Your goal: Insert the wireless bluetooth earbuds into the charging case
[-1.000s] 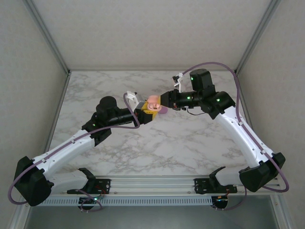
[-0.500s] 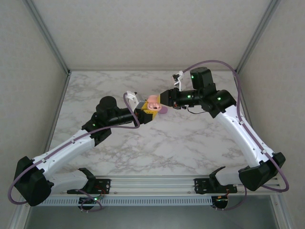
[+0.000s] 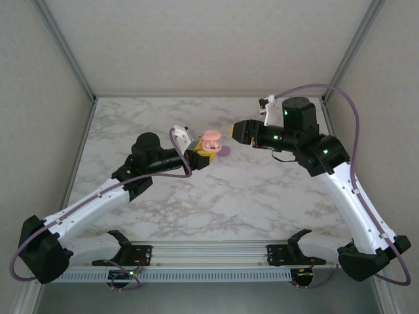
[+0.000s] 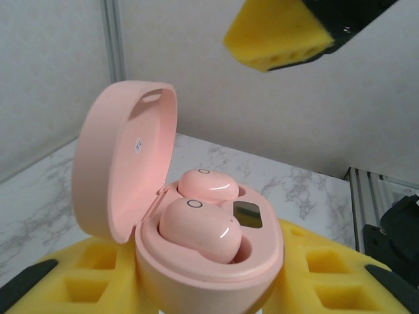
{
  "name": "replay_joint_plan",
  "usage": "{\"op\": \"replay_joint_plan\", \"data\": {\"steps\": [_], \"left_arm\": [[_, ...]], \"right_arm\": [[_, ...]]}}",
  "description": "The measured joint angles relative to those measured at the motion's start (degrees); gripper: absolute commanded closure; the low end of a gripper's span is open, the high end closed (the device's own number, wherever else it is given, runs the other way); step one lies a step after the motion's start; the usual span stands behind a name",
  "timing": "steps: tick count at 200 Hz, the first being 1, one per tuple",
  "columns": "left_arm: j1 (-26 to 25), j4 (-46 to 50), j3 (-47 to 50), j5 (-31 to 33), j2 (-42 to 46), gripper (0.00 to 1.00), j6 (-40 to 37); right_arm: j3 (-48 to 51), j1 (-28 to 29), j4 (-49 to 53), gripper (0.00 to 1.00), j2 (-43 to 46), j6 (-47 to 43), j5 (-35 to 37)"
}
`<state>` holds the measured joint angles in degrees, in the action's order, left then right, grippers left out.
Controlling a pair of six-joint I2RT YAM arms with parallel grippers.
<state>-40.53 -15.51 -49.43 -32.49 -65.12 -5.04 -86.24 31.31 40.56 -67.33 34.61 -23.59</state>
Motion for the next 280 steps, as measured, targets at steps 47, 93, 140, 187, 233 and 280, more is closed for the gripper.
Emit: {"op": "replay_joint_plan", "data": {"steps": [47, 93, 140, 187, 233, 280], "left_arm": [[-0.3, 1.1, 0.0, 0.2, 0.2, 0.76, -1.1], [-0.3, 1.7, -0.1, 0.2, 0.3, 0.76, -1.3], [-0.4, 1.8, -1.0, 0.2, 0.3, 0.76, -1.3], [-0.8, 1.7, -1.2, 0.7, 0.2, 0.76, -1.2], [-0.9, 0.9, -1.2, 3.5, 0.2, 0.75, -1.2], [-0.9, -0.9, -1.2, 3.8, 0.2, 0.75, -0.8]], "right_arm": [[-1.0, -0.4, -1.8, 0.37, -4.7, 2.8, 0.7], [-5.1, -0.4, -1.9, 0.36, -11.1, 4.6, -2.8], [-7.9, -0.4, -0.5, 0.37, -15.1, 4.9, -8.5], [-7.9, -0.3, 1.6, 0.41, -16.5, 4.0, -12.1], [-5.0, -0.2, 1.7, 0.41, -14.8, 2.6, -15.7], [3.2, -0.2, -3.4, 0.39, -8.8, 5.6, -20.6]]}}
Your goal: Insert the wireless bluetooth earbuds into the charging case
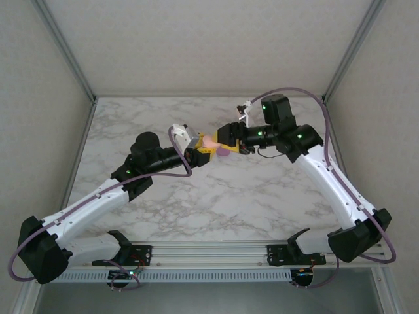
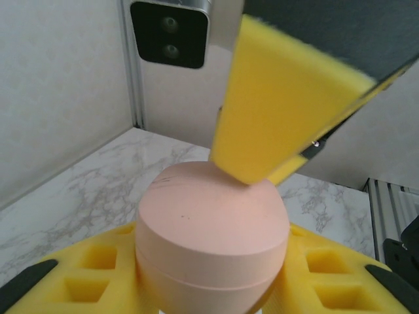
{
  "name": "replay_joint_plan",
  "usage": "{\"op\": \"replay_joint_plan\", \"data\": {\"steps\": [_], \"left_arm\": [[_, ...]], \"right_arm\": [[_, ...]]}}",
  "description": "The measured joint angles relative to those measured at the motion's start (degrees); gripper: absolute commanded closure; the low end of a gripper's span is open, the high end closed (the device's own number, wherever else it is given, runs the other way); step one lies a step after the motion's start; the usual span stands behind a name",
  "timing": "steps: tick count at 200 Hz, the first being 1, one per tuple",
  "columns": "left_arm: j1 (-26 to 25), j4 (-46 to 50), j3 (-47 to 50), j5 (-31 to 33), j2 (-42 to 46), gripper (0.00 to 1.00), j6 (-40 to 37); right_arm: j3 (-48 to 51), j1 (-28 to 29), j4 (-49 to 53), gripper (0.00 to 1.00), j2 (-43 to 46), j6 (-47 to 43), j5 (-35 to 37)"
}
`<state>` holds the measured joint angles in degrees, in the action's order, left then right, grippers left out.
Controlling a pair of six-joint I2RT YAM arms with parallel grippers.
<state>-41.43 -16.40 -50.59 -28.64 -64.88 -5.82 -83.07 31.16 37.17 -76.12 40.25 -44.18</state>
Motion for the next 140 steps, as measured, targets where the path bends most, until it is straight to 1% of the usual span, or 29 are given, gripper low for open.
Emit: {"op": "replay_joint_plan", "data": {"steps": [28, 39, 82, 109, 140], "left_arm": [[0.0, -1.4, 0.0, -0.5, 0.0, 0.75, 0.2], [0.0, -1.6, 0.0, -0.6, 0.0, 0.74, 0.6], [0.0, -3.1, -0.1, -1.7, -0.2, 0.74, 1.6], [0.0, -3.5, -0.3, -2.2, -0.5, 0.72, 2.0], [0.0, -3.5, -0.3, -2.3, -0.5, 0.68, 2.2]], "right_arm": [[3.5, 0.0, -6.8, 0.43, 0.6, 4.4, -4.7], [4.9, -0.1, -10.1, 0.45, 0.6, 6.5, -6.6], [8.4, -0.5, -20.2, 0.48, 0.6, 13.4, -11.3], [10.7, -1.2, -25.7, 0.60, 0.8, 17.1, -13.0], [12.2, -1.9, -28.6, 0.73, 1.5, 19.5, -14.0]]}}
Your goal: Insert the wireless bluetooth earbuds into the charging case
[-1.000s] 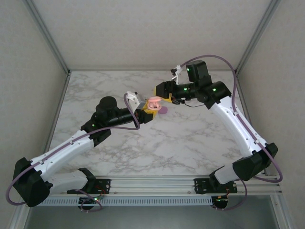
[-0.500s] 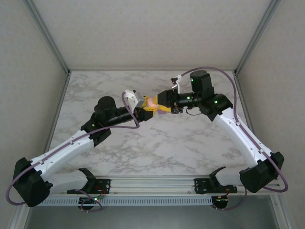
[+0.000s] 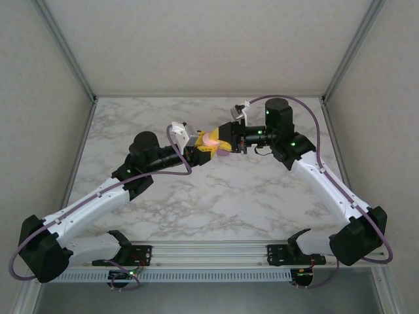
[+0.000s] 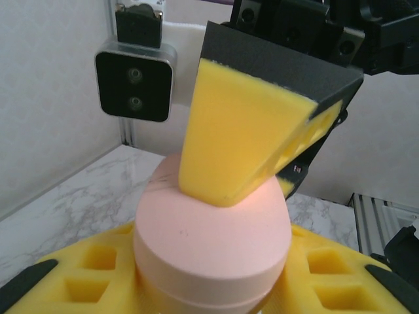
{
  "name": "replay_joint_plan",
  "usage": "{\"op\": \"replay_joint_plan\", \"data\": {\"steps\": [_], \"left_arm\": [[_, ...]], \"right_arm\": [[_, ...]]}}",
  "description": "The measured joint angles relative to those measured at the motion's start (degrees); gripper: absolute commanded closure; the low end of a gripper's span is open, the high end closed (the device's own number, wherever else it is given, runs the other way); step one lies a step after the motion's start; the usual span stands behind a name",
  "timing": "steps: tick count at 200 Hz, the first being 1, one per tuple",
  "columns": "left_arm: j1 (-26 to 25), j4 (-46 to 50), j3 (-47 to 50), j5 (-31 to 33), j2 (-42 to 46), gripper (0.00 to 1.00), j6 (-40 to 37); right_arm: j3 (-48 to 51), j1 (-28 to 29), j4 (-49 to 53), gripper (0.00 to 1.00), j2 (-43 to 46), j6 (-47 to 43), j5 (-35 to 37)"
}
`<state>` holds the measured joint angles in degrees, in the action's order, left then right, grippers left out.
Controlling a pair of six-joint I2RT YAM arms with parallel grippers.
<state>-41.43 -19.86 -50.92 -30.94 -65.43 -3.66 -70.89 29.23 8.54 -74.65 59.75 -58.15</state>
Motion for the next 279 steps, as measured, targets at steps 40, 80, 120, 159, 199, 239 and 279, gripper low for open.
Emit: {"op": "replay_joint_plan", "data": {"steps": [40, 80, 120, 159, 199, 239, 279], "left_arm": [[-0.2, 0.5, -0.4, -0.1, 0.0, 0.56, -0.7], [-0.3, 2.4, -0.5, 0.9, -0.2, 0.41, -1.7], [-0.3, 4.8, -0.5, 2.3, -0.1, 0.31, -2.6], [-0.3, 5.7, 4.3, 9.2, 4.8, 0.28, -2.3], [-0.3, 6.6, 7.8, 21.6, 10.9, 0.22, -0.6], [-0.3, 7.3, 7.8, 27.1, 11.9, 0.20, 0.9], [-0.3, 8.6, 7.8, 28.9, 11.8, 0.19, 1.8]], "right_arm": [[1.0, -0.2, -0.7, 0.80, 1.2, 1.0, 0.5], [2.8, -1.0, -2.2, 0.80, 3.0, 1.9, 3.5], [6.1, -2.5, -4.5, 0.79, 5.6, 3.4, 8.2], [10.4, -4.2, -2.4, 0.78, 7.0, 1.4, 16.0], [15.5, -4.3, 0.9, 0.77, 1.0, -3.6, 23.1], [19.1, -4.3, 0.4, 0.75, -13.5, -6.7, 25.1], [19.7, -4.2, -3.4, 0.75, -21.5, -8.7, 25.2]]}}
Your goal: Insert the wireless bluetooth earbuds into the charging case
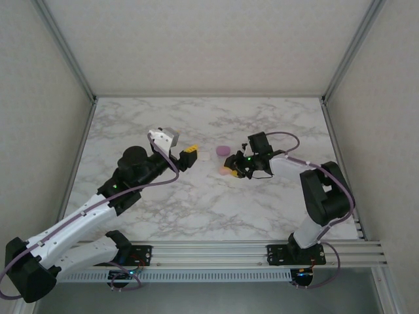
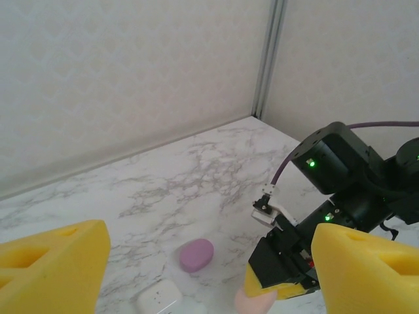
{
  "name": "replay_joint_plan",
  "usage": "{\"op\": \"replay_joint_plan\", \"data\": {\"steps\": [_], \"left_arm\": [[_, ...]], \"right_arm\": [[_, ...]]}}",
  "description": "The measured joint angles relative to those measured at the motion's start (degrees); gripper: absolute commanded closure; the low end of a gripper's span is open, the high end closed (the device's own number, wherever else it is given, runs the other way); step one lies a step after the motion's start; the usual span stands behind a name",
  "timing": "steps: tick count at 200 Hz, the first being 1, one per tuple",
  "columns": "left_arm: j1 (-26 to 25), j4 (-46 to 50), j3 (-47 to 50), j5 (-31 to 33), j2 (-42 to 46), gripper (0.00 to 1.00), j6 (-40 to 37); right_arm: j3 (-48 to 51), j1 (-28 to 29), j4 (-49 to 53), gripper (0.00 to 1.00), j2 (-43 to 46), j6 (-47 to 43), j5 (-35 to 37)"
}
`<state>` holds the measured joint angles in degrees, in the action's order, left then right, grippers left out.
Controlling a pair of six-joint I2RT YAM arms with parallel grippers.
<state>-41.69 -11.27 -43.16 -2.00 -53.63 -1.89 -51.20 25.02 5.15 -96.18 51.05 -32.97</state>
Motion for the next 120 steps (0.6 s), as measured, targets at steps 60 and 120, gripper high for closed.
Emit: {"op": "replay_joint_plan", "data": {"steps": [60, 120], "left_arm": [[0.0, 0.1, 0.0, 1.3, -1.3, 0.16, 0.2], [0.1, 1.1, -0.1, 2.3, -1.7, 0.05, 0.2]], "right_arm": [[-0.2, 0.4, -6.7, 0.73, -7.5, -0.6, -0.7], [-0.5, 0.8, -4.7, 0.38, -6.4, -2.8, 4.1]]}}
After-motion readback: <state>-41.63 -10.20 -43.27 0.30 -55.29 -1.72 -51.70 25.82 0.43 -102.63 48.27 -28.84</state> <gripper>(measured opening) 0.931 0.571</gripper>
